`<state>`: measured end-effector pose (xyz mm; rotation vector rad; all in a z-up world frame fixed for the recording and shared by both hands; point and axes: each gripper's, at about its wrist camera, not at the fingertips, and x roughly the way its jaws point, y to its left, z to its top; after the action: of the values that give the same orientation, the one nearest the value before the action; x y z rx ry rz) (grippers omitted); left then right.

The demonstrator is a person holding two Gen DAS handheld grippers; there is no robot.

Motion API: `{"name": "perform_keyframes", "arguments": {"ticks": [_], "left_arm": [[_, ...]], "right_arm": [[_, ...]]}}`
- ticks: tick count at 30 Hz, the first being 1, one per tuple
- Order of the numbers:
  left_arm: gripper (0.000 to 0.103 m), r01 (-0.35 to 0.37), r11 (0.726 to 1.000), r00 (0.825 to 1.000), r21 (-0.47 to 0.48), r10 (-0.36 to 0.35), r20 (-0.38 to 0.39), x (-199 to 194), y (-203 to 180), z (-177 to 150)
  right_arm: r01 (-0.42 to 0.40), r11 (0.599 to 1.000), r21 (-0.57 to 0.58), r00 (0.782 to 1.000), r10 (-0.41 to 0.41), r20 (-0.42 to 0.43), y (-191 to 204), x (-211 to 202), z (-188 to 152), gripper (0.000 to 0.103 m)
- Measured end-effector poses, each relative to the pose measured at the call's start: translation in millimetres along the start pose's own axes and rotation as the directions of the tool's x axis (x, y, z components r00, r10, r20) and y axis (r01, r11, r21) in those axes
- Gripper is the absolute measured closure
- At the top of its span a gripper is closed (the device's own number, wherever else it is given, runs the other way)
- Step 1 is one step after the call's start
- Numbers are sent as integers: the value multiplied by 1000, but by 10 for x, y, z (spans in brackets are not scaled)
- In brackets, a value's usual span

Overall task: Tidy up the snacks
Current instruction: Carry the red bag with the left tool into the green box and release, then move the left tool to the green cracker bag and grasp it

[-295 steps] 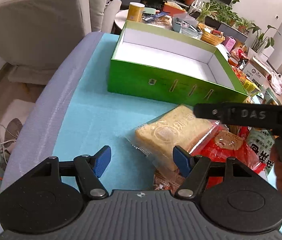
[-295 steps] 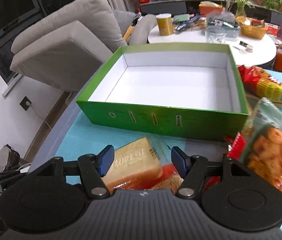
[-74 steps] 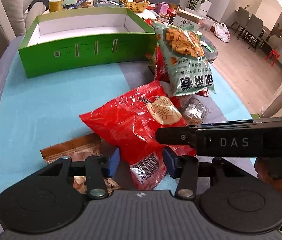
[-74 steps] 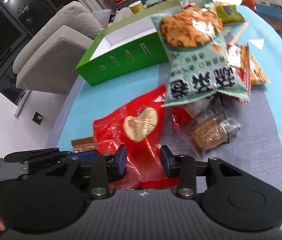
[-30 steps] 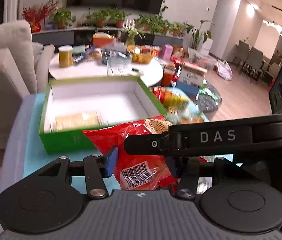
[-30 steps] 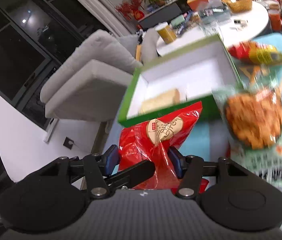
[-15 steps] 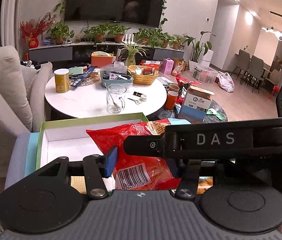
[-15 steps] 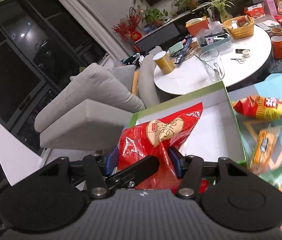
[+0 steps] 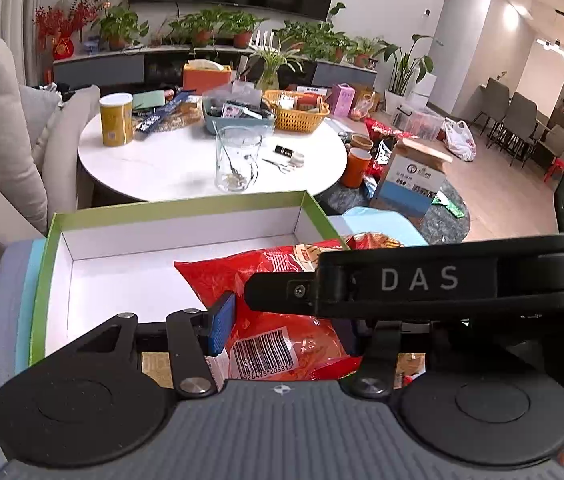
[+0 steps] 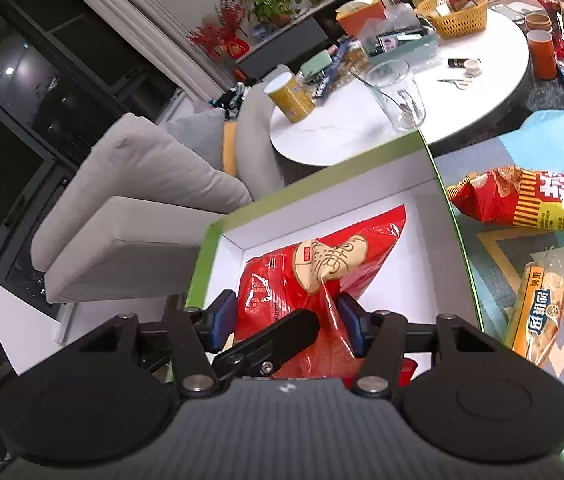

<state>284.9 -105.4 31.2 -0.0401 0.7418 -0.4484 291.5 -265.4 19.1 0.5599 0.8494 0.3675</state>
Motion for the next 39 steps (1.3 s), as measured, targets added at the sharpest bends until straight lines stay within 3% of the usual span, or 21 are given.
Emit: {"name": "perform_keyframes", "arguments": {"ticks": [9,13,16,19,26,35,39], "left_arm": [[55,15,1000,1000,-15,-15,-5,213,35,-44],[53,18,1000,1000,-17,-18,-21,281,72,-79],[53,-18,1000,999,-16,17,-32,273,99,-132],[53,-33,999,998,-37,31,-53,254,129,-173],[52,-36,998,999,-46,34,-38,32,77,-259],[50,-32,999,999,-33,31,-21,-330,-85,-444],[50,-36,998,999,-55,34,-25,-488,-101,-593]], "right_arm": [[34,999,20,999,-34,-8,-115,112,21,31],[86,996,31,996,-87,11,-152,100,-10,29],[114,993,-4,992,-113,47,-148,-3,-28,28],[80,996,-44,996,-78,44,-122,-112,-16,26],[133,984,-116,990,-127,62,-133,-402,-108,26],[202,978,-55,976,-197,90,-421,-814,-372,21],[167,986,15,984,-168,55,-510,-882,-593,20]]}}
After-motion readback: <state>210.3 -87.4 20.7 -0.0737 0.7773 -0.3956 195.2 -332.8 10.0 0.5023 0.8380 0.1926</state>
